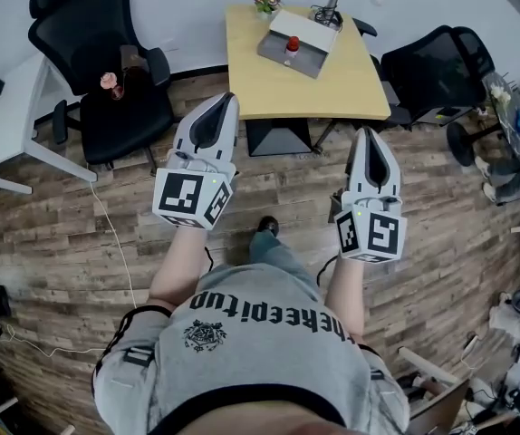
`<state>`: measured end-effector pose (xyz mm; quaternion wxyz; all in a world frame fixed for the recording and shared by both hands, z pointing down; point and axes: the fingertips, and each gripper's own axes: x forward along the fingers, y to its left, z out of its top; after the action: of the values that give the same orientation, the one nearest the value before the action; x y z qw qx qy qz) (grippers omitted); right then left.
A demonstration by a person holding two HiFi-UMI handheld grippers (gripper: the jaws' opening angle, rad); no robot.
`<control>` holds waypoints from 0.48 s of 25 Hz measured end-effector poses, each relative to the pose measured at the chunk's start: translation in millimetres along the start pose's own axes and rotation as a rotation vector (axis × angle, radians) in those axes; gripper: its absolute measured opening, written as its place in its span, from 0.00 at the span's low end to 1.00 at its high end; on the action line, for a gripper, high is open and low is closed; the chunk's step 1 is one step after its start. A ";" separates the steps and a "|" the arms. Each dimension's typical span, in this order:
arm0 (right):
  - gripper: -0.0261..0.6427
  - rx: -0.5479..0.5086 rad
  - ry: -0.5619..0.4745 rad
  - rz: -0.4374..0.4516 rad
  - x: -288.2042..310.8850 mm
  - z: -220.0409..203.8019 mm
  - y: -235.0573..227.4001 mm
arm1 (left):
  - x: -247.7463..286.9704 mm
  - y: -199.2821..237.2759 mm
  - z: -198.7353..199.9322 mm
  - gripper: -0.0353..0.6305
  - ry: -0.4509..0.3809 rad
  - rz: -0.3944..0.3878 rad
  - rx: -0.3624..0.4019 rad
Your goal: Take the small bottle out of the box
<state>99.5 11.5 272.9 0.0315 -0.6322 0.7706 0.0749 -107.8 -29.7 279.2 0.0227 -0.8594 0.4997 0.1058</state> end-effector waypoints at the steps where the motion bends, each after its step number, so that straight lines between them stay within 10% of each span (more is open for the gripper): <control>1: 0.04 0.000 -0.001 0.003 6.7 -0.2 -3.3 | 6.2 1.4 0.0 0.06 -0.001 0.004 0.002; 12: 0.04 0.008 -0.016 0.038 65.4 -5.5 -40.5 | 68.6 7.7 -5.0 0.06 -0.013 0.034 0.018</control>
<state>126.4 -60.4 265.9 0.0388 -0.6168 0.7824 0.0772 -80.9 -92.9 270.5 0.0316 -0.8498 0.5150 0.1073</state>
